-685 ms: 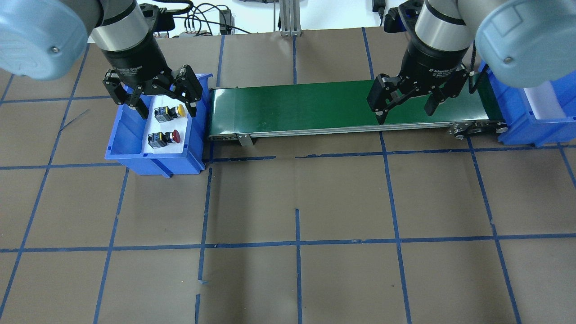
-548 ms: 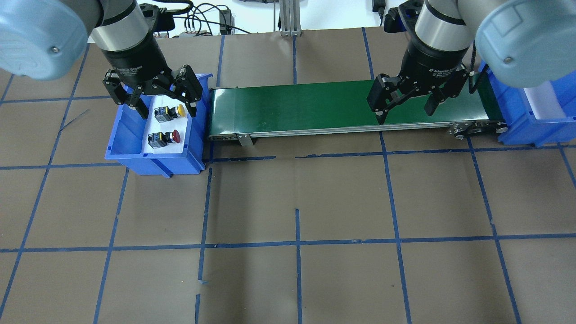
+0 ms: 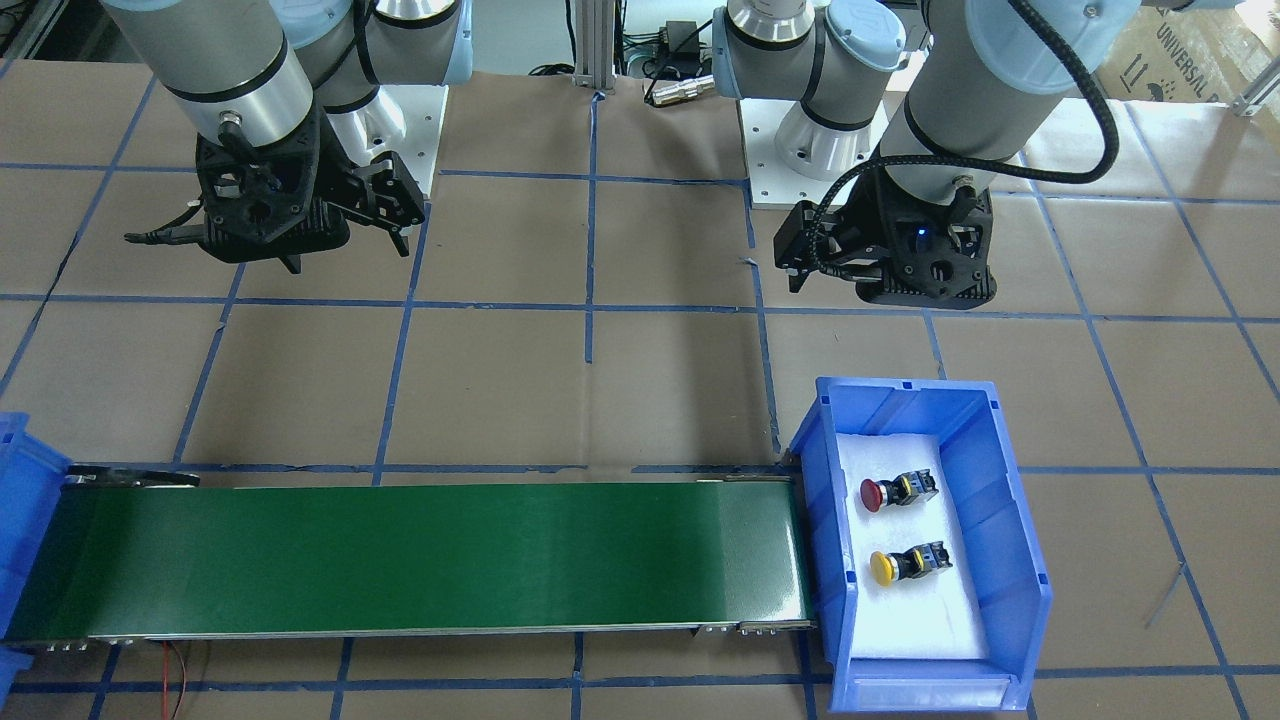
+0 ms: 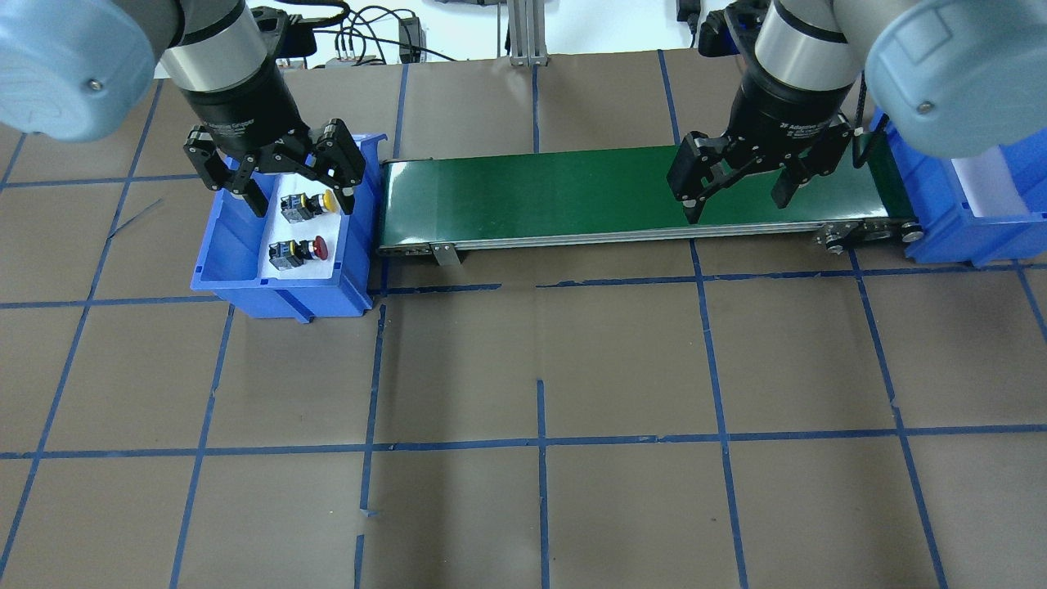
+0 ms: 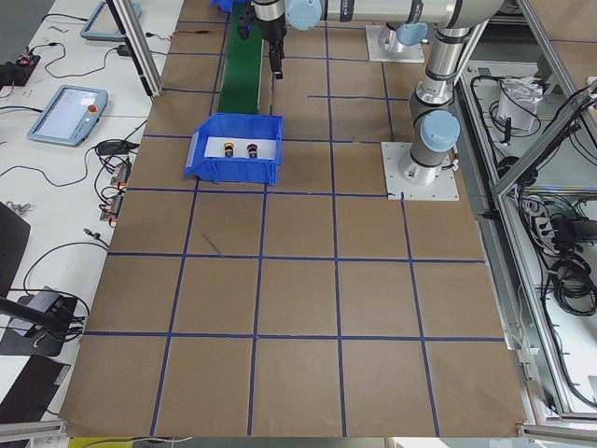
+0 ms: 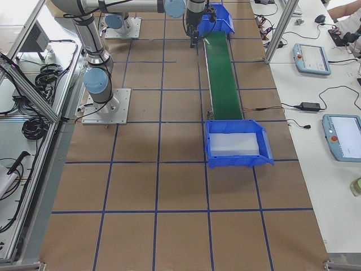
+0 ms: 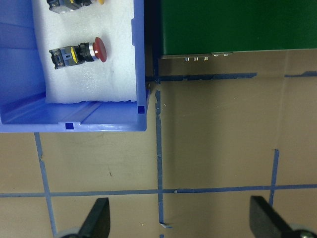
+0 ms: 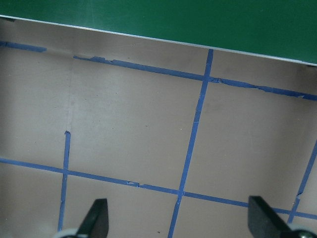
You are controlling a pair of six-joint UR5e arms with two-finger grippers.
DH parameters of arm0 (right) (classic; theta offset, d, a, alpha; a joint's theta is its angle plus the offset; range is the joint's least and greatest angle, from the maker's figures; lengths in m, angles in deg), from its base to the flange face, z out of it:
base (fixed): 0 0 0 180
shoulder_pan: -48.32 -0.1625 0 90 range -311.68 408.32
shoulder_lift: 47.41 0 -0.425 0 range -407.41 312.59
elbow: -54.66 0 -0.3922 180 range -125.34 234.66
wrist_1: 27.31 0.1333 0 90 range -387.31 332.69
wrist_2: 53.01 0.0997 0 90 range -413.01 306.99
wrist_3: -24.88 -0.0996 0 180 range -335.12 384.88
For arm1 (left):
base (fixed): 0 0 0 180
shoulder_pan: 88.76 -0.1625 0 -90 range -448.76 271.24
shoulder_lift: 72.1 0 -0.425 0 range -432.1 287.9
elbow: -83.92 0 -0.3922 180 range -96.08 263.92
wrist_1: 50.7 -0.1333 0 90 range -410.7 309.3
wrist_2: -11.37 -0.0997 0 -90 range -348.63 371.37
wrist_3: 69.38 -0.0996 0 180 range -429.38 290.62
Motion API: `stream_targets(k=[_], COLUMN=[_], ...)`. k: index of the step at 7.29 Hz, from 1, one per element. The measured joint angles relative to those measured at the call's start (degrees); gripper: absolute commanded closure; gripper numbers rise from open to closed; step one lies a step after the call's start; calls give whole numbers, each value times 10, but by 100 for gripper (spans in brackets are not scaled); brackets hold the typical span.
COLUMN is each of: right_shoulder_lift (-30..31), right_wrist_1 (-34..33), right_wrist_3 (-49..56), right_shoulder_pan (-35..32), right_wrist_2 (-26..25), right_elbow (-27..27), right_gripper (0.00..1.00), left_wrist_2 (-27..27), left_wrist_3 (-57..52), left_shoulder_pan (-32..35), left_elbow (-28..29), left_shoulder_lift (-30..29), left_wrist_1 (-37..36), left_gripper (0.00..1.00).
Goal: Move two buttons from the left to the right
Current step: 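Lower the left gripper toward the red-capped button in the blue bin, then grasp the red-capped button with the left gripper and lift it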
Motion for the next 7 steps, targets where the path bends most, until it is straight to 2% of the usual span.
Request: stream_targets(k=[3,5,7], right_shoulder_lift=[0,0,1], right_wrist_1=[0,0,1], right_wrist_3=[1,0,0], right_shoulder_pan=[0,-1,-1], right_wrist_2=[0,1,0], right_elbow=[-1,1,1], right_gripper=[0,0,0], left_wrist_2=[-1,-19,-45], left_wrist_3=[-264,-411,-507], left_shoulder_pan=[-57,-88,-94], left_elbow=[-31,-53,-58], left_shoulder_lift=[-23,-72,-134], left_wrist_1=[-72,-156,-231], left_gripper=[0,0,0])
